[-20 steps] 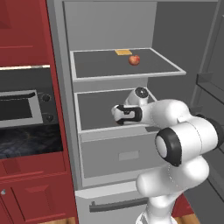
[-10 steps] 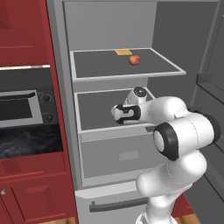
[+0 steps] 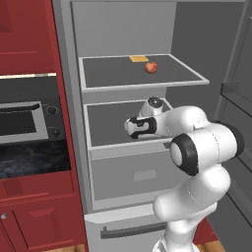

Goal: Pick up the apple and peach from the fridge and place one fruit on each plate on the dining counter.

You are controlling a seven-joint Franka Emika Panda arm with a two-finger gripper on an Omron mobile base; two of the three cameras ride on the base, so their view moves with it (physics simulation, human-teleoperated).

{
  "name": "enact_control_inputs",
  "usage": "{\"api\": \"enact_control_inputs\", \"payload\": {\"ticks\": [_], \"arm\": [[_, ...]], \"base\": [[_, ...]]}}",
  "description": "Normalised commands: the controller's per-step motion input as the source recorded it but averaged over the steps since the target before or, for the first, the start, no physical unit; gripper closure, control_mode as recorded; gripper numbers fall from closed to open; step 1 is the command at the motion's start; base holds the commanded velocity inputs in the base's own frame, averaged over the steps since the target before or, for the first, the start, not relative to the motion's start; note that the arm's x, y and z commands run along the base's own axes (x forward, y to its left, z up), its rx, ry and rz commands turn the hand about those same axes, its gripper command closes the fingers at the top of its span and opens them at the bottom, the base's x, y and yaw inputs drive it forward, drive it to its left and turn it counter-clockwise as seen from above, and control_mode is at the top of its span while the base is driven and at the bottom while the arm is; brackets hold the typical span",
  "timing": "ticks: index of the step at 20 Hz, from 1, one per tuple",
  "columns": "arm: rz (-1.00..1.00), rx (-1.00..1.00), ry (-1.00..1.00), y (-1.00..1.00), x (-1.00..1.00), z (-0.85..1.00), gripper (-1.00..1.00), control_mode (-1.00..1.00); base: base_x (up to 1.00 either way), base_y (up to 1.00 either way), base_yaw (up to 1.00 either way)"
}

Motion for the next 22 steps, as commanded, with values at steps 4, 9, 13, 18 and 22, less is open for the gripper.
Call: {"api": "enact_control_inputs", "payload": {"ticks": [4,9,13,18,22], "arm": [[0.00,0.00,0.05,0.02,0.02,-0.22,-1.00,-1.00],[0.00,0.00,0.01,0.03,0.17,-0.08,-1.00,-1.00],[0.00,-0.01,0.00,0.15,0.39,0.00,-1.00,-1.00],[0.00,0.00,0.01,0.06,0.09,-0.14,-1.00,-1.00],[0.00,0.00,0.01,0.00,0.15,-0.38,-1.00,-1.00]], "base": [[0.00,0.00,0.00],[0.00,0.00,0.00],[0.00,0.00,0.00],[0.00,0.00,0.00],[0.00,0.00,0.00]]}}
